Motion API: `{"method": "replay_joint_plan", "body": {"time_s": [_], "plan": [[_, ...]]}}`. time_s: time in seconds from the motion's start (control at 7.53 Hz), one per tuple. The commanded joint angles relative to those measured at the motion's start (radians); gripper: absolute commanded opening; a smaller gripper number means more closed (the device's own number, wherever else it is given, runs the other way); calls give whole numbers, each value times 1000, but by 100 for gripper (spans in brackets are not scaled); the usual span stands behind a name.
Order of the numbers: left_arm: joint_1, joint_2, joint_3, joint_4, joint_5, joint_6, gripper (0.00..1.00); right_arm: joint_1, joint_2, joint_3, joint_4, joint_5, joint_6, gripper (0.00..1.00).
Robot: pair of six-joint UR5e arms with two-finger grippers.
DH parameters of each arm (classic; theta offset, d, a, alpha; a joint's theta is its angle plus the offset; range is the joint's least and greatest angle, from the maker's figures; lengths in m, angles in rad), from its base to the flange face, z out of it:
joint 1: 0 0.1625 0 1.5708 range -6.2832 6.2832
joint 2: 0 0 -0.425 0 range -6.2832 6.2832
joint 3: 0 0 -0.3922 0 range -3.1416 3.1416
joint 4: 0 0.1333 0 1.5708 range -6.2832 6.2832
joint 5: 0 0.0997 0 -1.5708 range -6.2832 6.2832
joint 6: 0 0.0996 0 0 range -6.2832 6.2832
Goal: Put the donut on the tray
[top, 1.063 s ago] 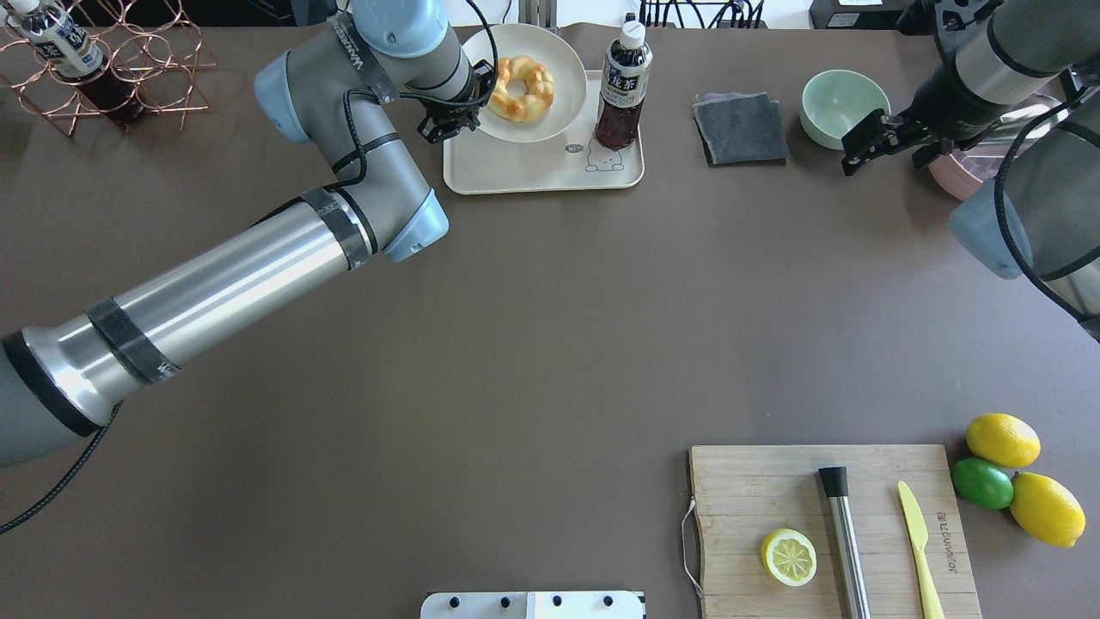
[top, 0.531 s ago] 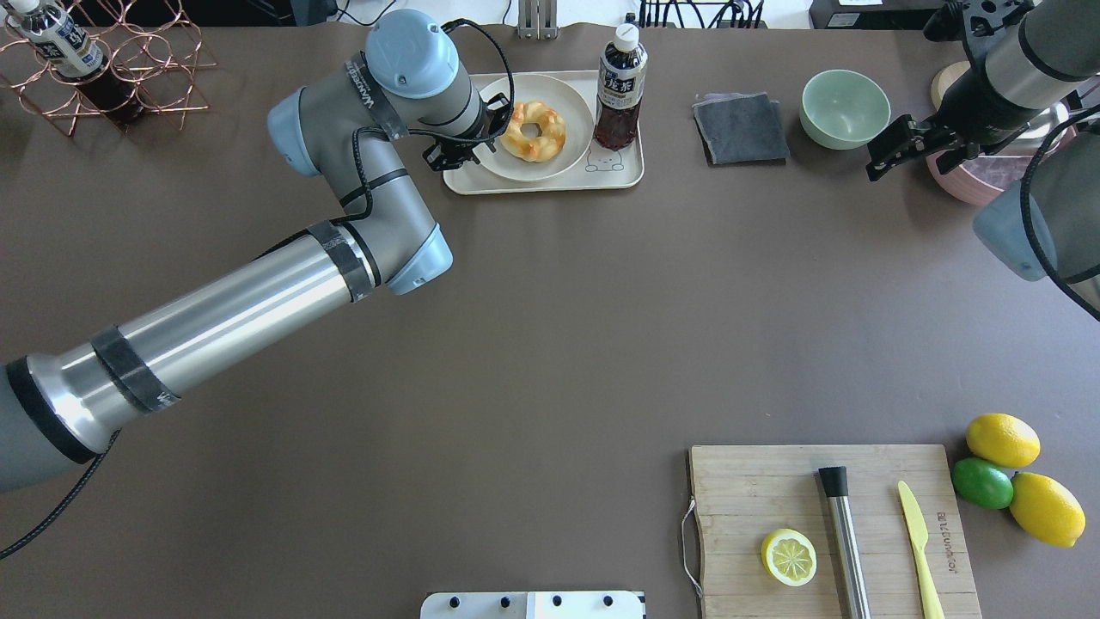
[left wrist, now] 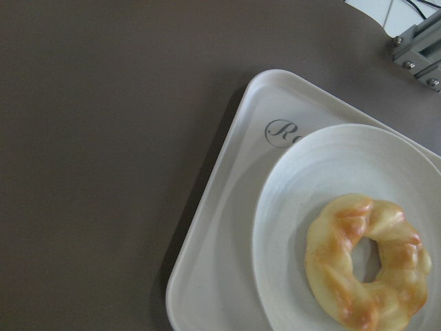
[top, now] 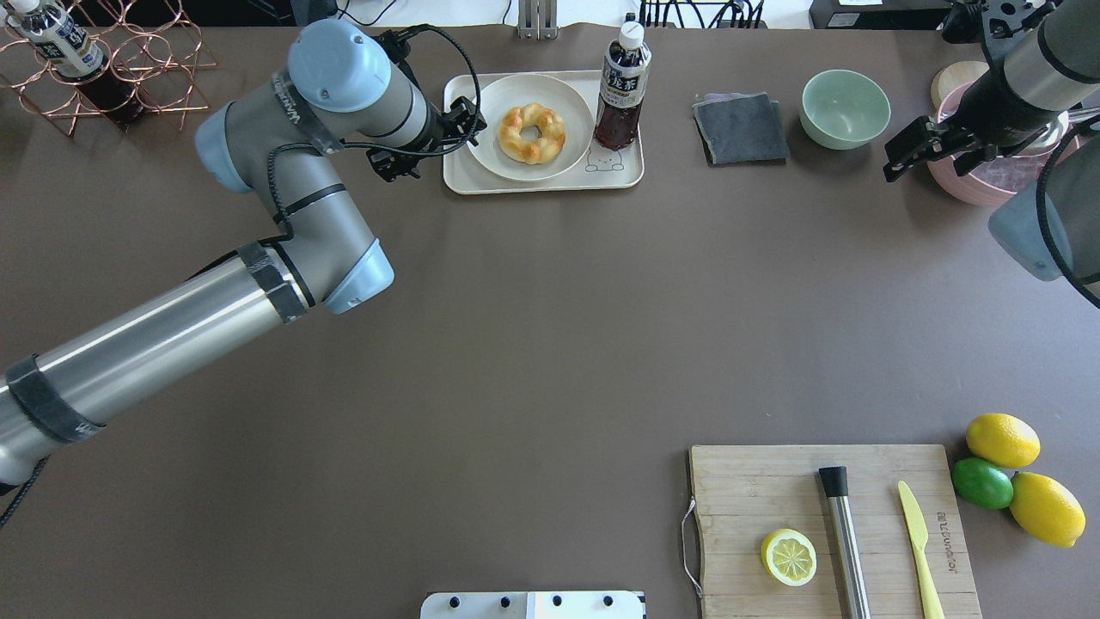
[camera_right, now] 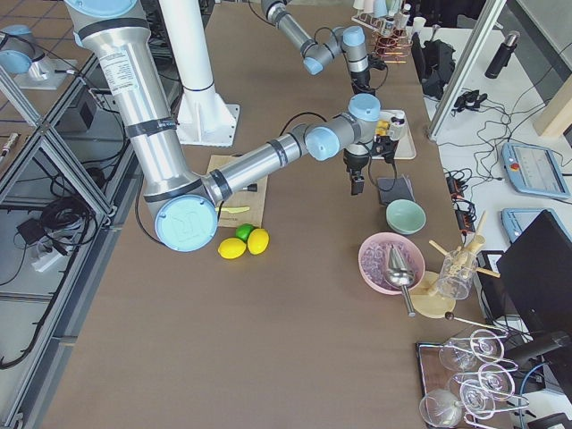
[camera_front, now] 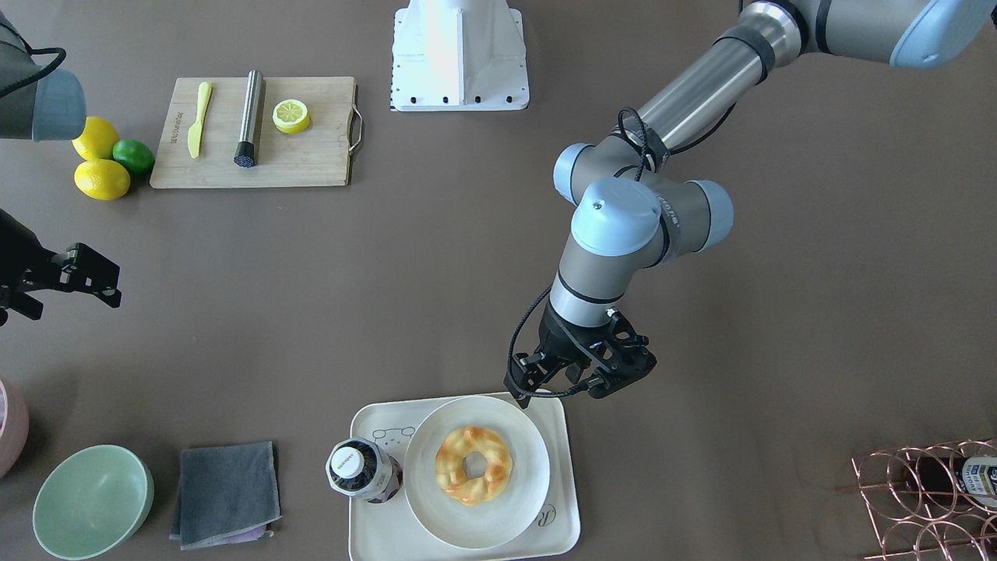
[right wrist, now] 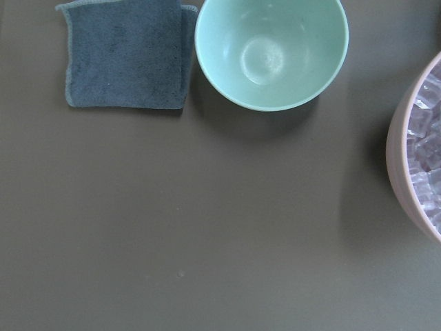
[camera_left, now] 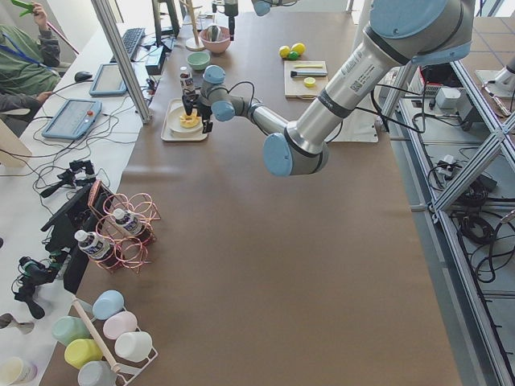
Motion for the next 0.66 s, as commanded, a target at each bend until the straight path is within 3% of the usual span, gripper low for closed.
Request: {"method": "replay_joint_plan", "body": {"time_s": [0.0,0.27,0.53], "plan": [[-113,247,-269,74,-217,228,98,75,-53,-10,-4,6,-119,100],[-246,449,-413,137,-331,553,98,170,-137,-20,-10,4,-285,100],[-403,579,-434,180,-401,878,98,277,-179,-73,-12,6,-449,100]]}}
